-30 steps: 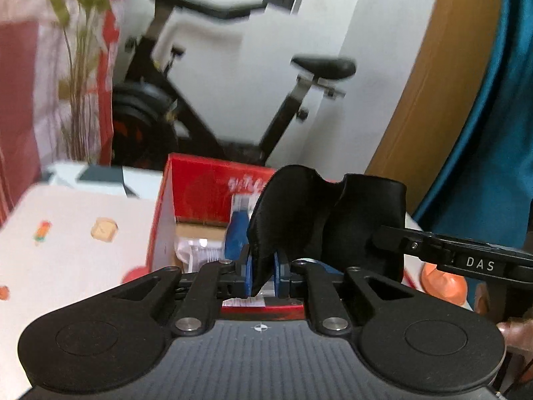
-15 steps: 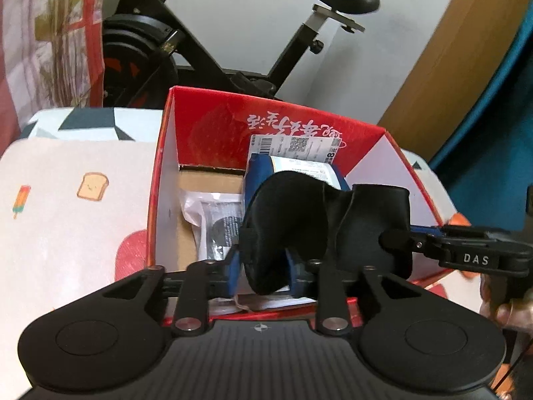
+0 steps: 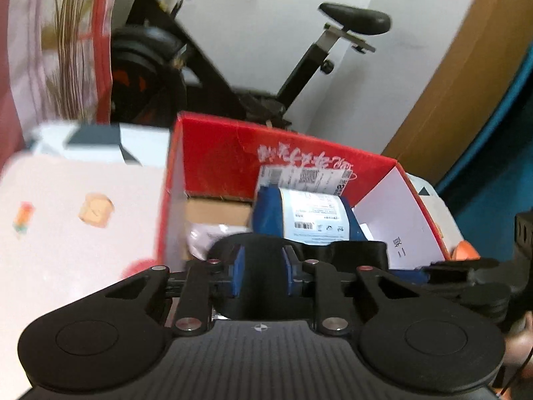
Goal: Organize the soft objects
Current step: 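Lower the eye mask into the red box beside the blue package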
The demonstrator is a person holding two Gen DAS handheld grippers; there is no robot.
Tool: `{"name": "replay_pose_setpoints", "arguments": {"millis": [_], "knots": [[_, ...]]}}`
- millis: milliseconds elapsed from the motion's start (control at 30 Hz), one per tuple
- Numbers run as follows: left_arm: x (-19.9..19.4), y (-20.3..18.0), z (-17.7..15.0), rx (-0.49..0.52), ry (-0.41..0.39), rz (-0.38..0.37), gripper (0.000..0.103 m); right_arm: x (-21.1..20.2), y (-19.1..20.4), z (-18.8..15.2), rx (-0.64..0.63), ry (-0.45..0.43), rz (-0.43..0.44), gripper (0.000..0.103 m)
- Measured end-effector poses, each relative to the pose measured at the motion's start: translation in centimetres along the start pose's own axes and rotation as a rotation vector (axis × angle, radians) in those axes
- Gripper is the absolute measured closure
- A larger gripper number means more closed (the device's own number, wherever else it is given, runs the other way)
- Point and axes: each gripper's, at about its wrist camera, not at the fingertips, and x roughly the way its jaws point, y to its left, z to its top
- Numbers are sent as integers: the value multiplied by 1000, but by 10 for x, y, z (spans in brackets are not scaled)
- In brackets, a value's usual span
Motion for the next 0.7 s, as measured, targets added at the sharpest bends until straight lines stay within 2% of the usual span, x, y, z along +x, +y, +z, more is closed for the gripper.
{"name": "replay_pose_setpoints", "arguments": {"millis": [100,233,467,600,700], "knots": [[22,0,0,-57,42,-23,79,9,4,3,-15,25,1,74],[44,-7,-2,-25,95,0,79,18,10,5,-56,60,-18,73],[57,-8,-5,15,171,44,79,6,18,13,-185,48,-105,54],[56,-10,-6,46,183,61,79,-12,16,24,-202,-38,-135,56],[55,-9,-6,41,181,61,79,-13,8,30,-149,-40,-60,72]]}}
